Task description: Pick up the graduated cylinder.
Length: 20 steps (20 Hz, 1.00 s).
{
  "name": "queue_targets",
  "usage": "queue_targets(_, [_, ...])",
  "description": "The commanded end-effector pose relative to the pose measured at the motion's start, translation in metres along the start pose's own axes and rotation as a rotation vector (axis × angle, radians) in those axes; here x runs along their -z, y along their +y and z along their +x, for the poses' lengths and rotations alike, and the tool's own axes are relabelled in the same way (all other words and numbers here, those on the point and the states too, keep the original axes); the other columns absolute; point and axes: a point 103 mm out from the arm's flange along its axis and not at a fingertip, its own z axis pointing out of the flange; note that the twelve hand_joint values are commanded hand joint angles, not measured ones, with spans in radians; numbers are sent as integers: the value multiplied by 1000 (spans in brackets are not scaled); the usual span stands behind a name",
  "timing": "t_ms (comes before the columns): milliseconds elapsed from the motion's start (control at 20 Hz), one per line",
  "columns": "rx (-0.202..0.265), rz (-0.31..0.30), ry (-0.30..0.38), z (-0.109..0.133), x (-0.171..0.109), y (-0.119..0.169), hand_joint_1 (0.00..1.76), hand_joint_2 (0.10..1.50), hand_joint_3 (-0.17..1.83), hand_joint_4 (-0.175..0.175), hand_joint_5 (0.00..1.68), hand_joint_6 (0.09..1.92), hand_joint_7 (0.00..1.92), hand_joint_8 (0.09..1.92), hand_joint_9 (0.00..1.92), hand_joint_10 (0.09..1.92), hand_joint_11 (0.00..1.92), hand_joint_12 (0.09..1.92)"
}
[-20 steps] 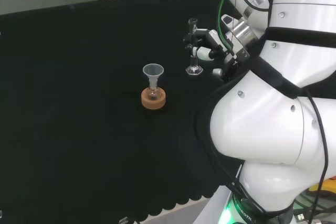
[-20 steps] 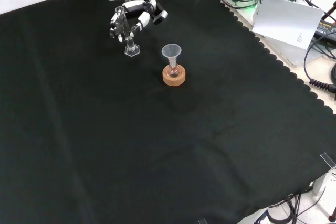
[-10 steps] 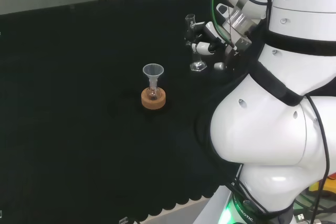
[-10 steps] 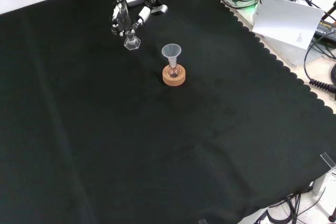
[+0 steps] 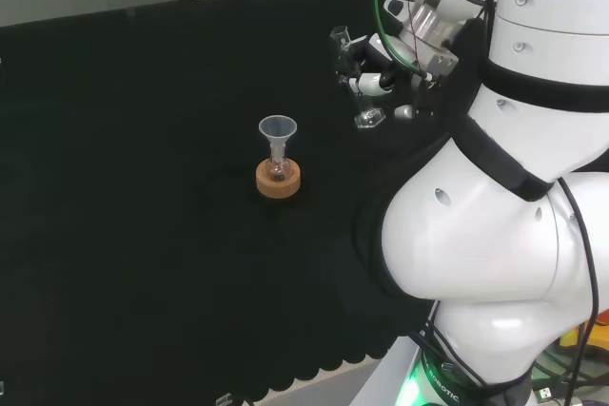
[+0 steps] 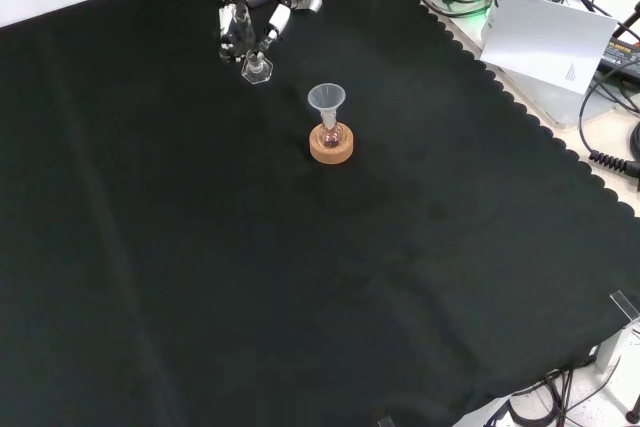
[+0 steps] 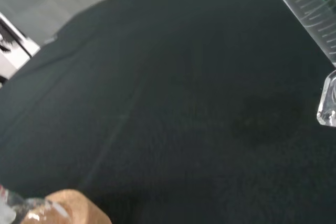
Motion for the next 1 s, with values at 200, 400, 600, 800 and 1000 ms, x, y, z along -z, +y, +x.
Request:
queue_targets(200, [11,127,-166,29,28,-14,1140,1249,-175,-175,901,1165,1324,320,1529,87,1313,710])
queue_targets(400, [14,144,-203,42,33,-23,1141,1249,-175,-175,901,1163,1358,326,1558,87,1323,709])
queue_targets(600, [17,174,-243,54,37,-29,1141,1249,-175,-175,900,1164,1407,294,1599,87,1341,686])
queue_targets(800, [23,227,-293,66,38,-31,1141,1249,-175,-175,900,1163,1432,293,1621,87,1350,684])
queue_targets(1000, [32,271,-334,75,35,-32,1141,1249,-175,-175,901,1162,1447,292,1636,87,1355,681])
